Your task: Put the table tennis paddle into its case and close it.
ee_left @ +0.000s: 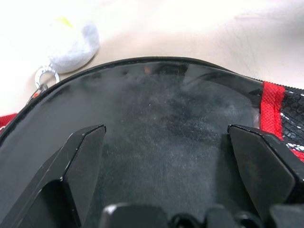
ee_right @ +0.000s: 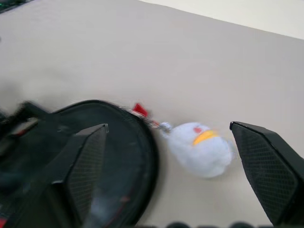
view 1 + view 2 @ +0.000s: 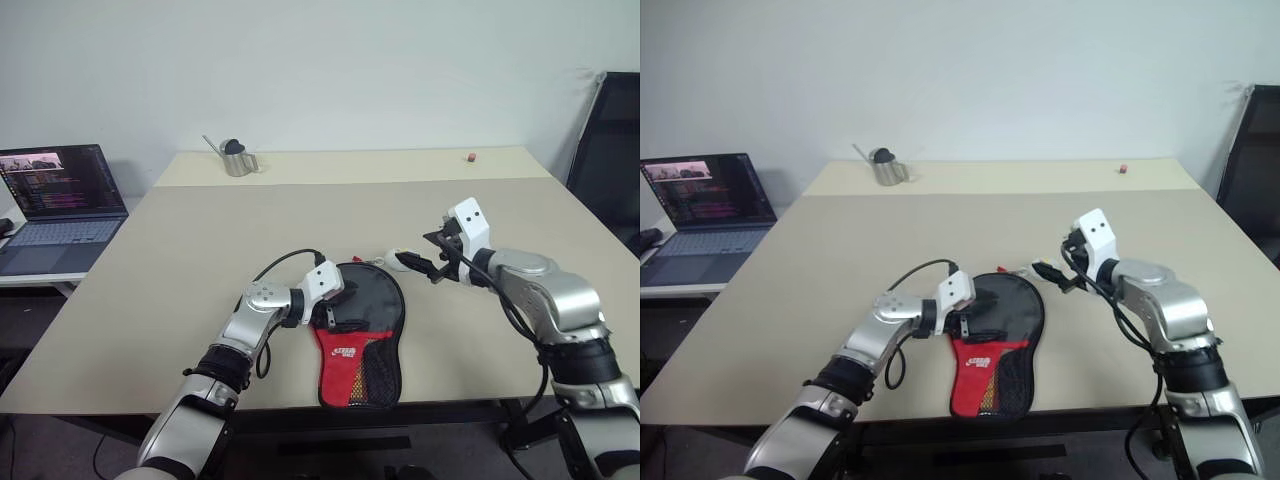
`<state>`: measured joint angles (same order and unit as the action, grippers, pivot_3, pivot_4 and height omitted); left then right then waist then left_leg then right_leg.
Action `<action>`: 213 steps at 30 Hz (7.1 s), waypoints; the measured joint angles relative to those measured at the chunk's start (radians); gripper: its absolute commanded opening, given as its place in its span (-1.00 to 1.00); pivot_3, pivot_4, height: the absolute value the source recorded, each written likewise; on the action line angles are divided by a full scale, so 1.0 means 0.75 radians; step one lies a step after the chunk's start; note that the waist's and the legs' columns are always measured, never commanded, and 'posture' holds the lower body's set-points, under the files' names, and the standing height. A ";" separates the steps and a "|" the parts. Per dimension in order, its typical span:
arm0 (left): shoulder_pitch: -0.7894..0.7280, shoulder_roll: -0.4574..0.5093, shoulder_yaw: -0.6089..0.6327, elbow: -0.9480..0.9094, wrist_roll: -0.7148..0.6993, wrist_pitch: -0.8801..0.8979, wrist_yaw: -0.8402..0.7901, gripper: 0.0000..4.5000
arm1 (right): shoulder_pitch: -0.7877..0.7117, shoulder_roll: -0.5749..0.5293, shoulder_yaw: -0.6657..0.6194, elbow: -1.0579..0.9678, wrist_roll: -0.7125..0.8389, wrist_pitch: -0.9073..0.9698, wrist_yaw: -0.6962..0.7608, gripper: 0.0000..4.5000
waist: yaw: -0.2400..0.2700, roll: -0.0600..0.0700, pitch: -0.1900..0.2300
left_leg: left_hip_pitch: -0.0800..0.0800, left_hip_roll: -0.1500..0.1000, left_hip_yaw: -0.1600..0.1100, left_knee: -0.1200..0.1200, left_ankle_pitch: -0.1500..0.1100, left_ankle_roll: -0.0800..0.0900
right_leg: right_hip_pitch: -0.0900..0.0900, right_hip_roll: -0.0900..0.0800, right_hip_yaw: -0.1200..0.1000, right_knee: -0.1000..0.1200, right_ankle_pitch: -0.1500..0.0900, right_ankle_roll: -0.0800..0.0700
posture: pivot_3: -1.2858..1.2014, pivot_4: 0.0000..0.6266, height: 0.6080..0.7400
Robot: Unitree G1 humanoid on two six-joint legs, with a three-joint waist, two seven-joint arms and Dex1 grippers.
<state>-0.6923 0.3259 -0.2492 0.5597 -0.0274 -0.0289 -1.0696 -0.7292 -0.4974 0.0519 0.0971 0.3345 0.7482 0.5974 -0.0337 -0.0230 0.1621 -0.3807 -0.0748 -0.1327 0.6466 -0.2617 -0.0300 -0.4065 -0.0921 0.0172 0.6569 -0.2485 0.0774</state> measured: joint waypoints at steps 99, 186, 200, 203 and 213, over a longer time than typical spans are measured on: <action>-0.159 -0.136 -0.081 0.390 0.038 -0.205 -0.128 1.00 | 0.491 -0.556 0.029 -0.589 -0.195 0.165 0.605 -0.98 | 0.054 0.014 -0.014 | 0.022 -0.002 -0.004 -0.002 -0.013 0.010 | 0.038 -0.013 -0.007 -0.022 -0.014 0.022 | 0.03 -0.52 1.00; -0.278 -0.344 -0.065 0.644 0.173 -0.347 -0.079 1.00 | 1.158 -0.815 -0.347 -1.126 0.930 0.112 -0.048 0.98 | 0.115 -0.017 -0.024 | 0.023 -0.004 -0.006 -0.002 -0.024 0.021 | 0.052 -0.019 -0.016 -0.044 -0.019 0.033 | 0.03 -0.52 1.00; 0.134 -0.049 0.090 -0.183 -0.092 0.217 -0.133 1.00 | 0.624 -0.391 -0.081 -0.379 0.354 -0.333 0.225 0.98 | 0.018 0.001 -0.002 | 0.016 -0.002 -0.002 -0.003 -0.023 0.017 | 0.035 -0.014 -0.004 -0.037 -0.013 0.022 | 0.03 -0.52 1.00; 0.246 0.059 0.166 -0.450 -0.182 0.417 -0.116 1.00 | 0.549 -0.341 -0.061 -0.236 0.283 -0.399 0.279 0.98 | 0.010 0.005 0.000 | 0.000 -0.003 -0.002 0.000 -0.021 0.012 | 0.019 -0.014 -0.004 -0.036 -0.012 0.021 | 0.03 -0.52 1.00; 0.503 0.164 0.335 -0.908 -0.320 0.700 0.154 1.00 | 0.262 -0.292 -0.056 0.329 0.115 -0.638 0.484 0.98 | 0.025 0.009 0.003 | -0.002 -0.003 0.000 -0.001 -0.021 0.010 | 0.018 -0.015 -0.004 -0.037 -0.011 0.019 | 0.03 -0.52 1.00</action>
<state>-0.3149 0.4488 0.0021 -0.1210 -0.2674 0.4961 -0.9542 -0.5327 -0.7163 0.0096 0.3436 0.4209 0.2696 0.9602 -0.0151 -0.0166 0.1646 -0.3820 -0.0770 -0.1328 0.6459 -0.2776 -0.0223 -0.3932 -0.1037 0.0142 0.6290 -0.2570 0.0915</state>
